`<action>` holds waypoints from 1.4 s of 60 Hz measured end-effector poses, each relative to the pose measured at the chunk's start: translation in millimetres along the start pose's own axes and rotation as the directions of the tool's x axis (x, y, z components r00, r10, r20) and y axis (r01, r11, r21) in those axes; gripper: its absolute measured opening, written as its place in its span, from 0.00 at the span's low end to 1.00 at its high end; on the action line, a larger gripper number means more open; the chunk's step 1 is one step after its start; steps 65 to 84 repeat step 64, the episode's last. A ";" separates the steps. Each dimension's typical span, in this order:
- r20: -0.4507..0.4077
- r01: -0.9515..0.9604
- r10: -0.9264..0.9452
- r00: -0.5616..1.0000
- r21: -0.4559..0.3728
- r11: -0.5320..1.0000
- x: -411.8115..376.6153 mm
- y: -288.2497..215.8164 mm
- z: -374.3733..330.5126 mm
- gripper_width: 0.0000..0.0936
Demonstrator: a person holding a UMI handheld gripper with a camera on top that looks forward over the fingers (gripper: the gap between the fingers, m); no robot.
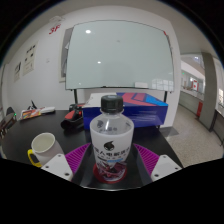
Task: Pour water
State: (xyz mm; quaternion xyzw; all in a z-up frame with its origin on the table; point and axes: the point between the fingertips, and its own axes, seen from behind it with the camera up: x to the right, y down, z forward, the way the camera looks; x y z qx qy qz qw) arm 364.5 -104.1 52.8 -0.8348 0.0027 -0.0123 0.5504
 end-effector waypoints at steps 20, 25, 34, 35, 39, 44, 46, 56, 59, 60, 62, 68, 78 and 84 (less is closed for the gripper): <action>-0.099 -0.014 0.008 0.995 -0.063 0.998 -3.2 -2.7 -157.3 0.91; -0.123 0.005 -0.014 0.992 -0.070 0.998 -10.3 2.9 -213.7 0.91; -0.140 0.025 -0.036 0.989 -0.077 0.997 -25.2 13.8 -304.6 0.91; -0.141 0.026 -0.036 0.989 -0.076 0.997 -27.6 15.3 -310.0 0.91; -0.141 0.035 -0.044 0.989 -0.069 0.997 -33.9 16.5 -336.0 0.90; -0.146 0.044 -0.052 0.988 -0.057 0.997 -40.0 19.2 -364.1 0.90; -0.142 0.042 -0.049 0.989 -0.054 0.998 -42.7 19.8 -370.3 0.90; -0.130 0.035 -0.040 0.991 -0.036 0.999 -52.6 17.3 -393.5 0.90; -0.131 0.032 -0.037 0.991 -0.034 0.999 -53.5 16.6 -397.2 0.90; -0.132 0.032 -0.036 0.991 -0.034 0.999 -53.7 16.3 -398.1 0.91; -0.135 0.029 -0.034 0.990 -0.036 0.999 -53.7 16.5 -399.8 0.90; -0.133 0.027 -0.032 0.991 -0.040 0.999 -53.9 17.1 -400.9 0.90; -0.133 0.027 -0.032 0.991 -0.040 0.999 -53.9 17.1 -400.9 0.90; -0.133 0.027 -0.032 0.991 -0.040 0.999 -53.9 17.1 -400.9 0.90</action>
